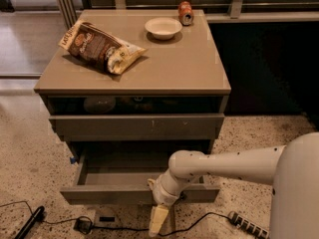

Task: Open middle drawer

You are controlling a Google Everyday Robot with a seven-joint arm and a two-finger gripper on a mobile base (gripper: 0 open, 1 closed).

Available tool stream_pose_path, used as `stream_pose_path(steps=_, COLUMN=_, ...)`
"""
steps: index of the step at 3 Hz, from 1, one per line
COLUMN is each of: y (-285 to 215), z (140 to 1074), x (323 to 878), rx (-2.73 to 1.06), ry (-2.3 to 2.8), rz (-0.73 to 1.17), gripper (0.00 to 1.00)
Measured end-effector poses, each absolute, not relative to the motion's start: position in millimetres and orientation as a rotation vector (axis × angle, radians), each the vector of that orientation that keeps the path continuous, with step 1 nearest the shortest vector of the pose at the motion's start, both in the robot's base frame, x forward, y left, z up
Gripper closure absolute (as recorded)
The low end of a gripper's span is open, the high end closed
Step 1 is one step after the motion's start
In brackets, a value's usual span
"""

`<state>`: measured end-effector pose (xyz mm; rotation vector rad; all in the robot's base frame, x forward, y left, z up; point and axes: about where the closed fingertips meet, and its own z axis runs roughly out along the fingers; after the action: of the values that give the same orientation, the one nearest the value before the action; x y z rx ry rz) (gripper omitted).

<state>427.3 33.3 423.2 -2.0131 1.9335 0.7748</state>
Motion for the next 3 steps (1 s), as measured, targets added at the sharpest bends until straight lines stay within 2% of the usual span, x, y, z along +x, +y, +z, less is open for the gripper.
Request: stream_pose_path(steps=3, y=13.1, z=420.9, x=384.8, rx=-2.068, ry=1.904, rz=0.815, gripper=0.0)
